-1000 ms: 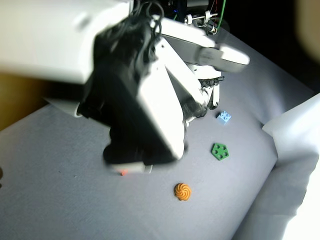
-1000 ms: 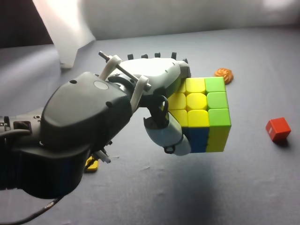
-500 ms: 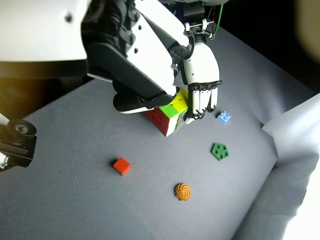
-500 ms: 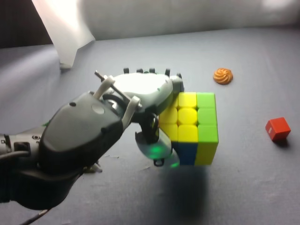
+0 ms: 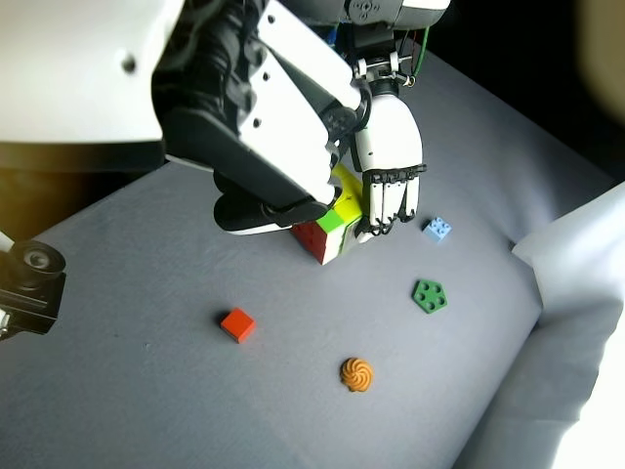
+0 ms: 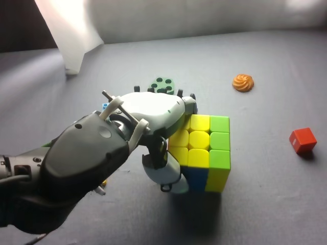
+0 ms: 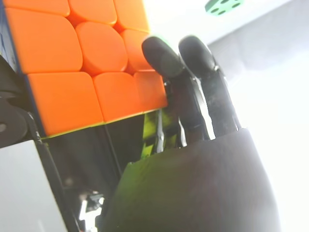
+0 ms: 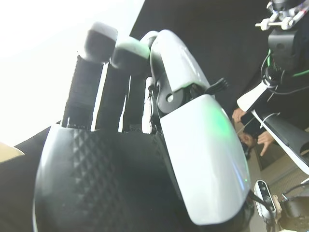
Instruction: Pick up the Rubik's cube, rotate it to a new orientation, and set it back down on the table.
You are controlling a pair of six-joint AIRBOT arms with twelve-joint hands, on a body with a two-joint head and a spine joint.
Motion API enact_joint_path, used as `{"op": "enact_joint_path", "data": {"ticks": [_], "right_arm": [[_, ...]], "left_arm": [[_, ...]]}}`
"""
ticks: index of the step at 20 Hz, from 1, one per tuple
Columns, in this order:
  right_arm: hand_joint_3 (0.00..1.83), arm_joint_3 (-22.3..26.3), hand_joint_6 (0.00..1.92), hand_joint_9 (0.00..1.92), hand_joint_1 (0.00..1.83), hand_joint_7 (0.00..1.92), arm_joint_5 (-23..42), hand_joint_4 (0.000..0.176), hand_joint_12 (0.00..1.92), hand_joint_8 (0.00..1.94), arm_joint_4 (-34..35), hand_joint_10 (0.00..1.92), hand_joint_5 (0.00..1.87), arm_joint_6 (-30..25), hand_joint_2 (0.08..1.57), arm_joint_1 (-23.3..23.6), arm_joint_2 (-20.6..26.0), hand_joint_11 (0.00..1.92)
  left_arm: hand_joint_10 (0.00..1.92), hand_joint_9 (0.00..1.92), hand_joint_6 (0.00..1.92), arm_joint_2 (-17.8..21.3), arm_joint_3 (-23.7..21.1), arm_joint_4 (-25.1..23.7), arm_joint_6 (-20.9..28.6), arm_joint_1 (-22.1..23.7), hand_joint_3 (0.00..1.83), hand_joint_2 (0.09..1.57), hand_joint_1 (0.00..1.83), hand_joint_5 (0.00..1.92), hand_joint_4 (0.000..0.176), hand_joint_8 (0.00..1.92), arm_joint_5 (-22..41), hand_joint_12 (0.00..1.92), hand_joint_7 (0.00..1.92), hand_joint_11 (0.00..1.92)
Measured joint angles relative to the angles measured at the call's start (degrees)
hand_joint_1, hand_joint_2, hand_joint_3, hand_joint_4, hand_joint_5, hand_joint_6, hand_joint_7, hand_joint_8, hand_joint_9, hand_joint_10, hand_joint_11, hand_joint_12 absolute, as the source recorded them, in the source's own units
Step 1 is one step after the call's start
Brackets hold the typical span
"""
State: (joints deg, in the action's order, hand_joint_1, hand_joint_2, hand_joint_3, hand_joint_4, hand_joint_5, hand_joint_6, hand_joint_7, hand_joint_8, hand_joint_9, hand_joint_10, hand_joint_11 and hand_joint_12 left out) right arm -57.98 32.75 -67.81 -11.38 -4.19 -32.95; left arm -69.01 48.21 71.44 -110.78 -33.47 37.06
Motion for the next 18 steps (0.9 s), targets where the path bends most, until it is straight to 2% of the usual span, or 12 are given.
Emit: {"op": "enact_joint_path", "data": {"ticks": [1,2,7,8,9,10,12,13,15,16,17,18], "right_arm": [[0.0,0.0,0.0,0.99,1.33,0.72,0.09,0.176,1.92,1.53,-0.57,1.92,0.07,0.0,1.33,0.0,0.02,0.93],[0.0,0.0,0.0,0.99,1.33,0.7,0.07,0.176,1.92,1.56,-0.83,1.92,0.06,0.0,1.35,0.0,0.0,0.94],[0.0,0.17,0.0,0.99,1.33,0.72,0.04,0.176,1.92,1.53,-0.74,1.92,0.07,0.0,1.33,0.0,0.24,0.94],[0.0,0.17,0.0,0.97,1.33,0.72,0.24,0.176,1.92,1.52,-0.81,1.92,0.06,0.0,1.33,0.0,0.26,0.93],[0.0,0.31,0.0,0.97,1.33,0.72,0.24,0.176,1.92,1.52,-1.09,1.92,0.06,0.0,1.33,0.0,0.37,0.93],[0.0,0.48,0.0,0.95,1.33,0.7,0.24,0.176,1.92,1.56,-1.51,1.92,0.05,0.0,1.35,0.0,0.48,0.92],[0.0,0.76,0.0,0.95,1.33,0.7,0.42,0.176,1.92,1.56,-1.88,1.92,0.05,0.0,1.35,0.0,0.61,0.92],[0.0,0.83,0.0,0.98,1.33,0.7,0.48,0.176,1.92,1.56,-1.88,1.92,0.02,0.0,1.34,0.0,0.59,0.94],[0.0,0.83,0.0,0.98,1.33,0.7,0.52,0.176,1.92,1.56,-1.88,1.92,0.02,0.0,1.34,0.0,0.61,0.94],[0.0,0.83,0.0,0.98,1.33,0.71,0.55,0.176,1.92,1.55,-1.88,1.92,0.0,0.0,1.34,0.0,0.61,0.94],[0.0,0.83,0.0,0.98,1.33,0.71,0.55,0.176,1.92,1.55,-1.88,1.92,0.0,0.0,1.34,0.0,0.61,0.94],[0.0,0.83,0.0,0.98,1.33,0.69,0.55,0.176,1.92,1.57,-1.88,1.92,0.0,0.0,1.35,0.0,0.61,0.93]], "left_arm": [[1.59,0.57,1.23,0.0,0.0,-0.07,0.02,-0.07,0.0,1.23,1.33,0.83,0.0,1.41,-0.13,1.79,0.74,0.28],[1.57,0.58,1.33,0.0,0.0,-0.28,0.04,-0.2,0.0,1.24,1.33,0.8,0.0,1.34,-0.15,1.79,0.75,0.3],[1.57,0.58,1.35,0.0,0.0,-0.46,0.07,-0.26,0.0,1.23,1.33,0.78,0.0,1.33,-0.17,1.78,0.78,0.28],[1.35,0.46,1.46,0.0,0.0,-0.44,0.07,-0.26,0.0,1.26,1.17,0.71,0.0,1.38,-0.2,1.68,0.7,0.21],[1.35,0.46,1.46,0.0,0.0,-0.46,0.07,-0.26,0.0,1.26,1.17,0.71,0.0,1.38,-0.17,1.68,0.7,0.21],[0.89,0.27,0.74,0.0,0.0,-0.44,0.07,-0.26,0.0,1.07,0.99,0.33,0.0,0.74,-0.17,1.34,0.38,0.04],[0.89,0.27,0.74,0.0,0.0,-0.44,0.07,-0.26,0.0,1.07,0.99,0.33,0.0,0.74,-0.2,1.34,0.38,0.04],[0.27,0.05,0.21,0.0,0.0,-0.44,0.07,-0.26,0.0,0.88,0.83,0.07,0.0,0.21,-0.2,0.55,0.08,0.01],[0.27,0.05,0.21,0.0,0.0,-0.59,0.13,-0.26,0.0,0.88,0.83,0.07,0.0,0.21,-0.09,0.55,0.08,0.01],[0.05,0.01,0.04,0.0,-0.07,-0.48,0.2,-0.26,0.0,0.79,0.84,0.01,0.0,0.04,-0.11,0.18,0.01,0.0],[0.05,0.01,0.04,0.0,-0.11,-0.5,0.37,-0.26,0.0,0.79,0.84,0.01,0.0,0.04,-0.2,0.18,0.01,0.0],[0.01,0.0,0.01,0.0,-0.13,-0.98,0.44,-0.26,0.0,0.8,0.9,0.0,0.0,0.01,-0.11,0.04,0.0,0.0]]}}
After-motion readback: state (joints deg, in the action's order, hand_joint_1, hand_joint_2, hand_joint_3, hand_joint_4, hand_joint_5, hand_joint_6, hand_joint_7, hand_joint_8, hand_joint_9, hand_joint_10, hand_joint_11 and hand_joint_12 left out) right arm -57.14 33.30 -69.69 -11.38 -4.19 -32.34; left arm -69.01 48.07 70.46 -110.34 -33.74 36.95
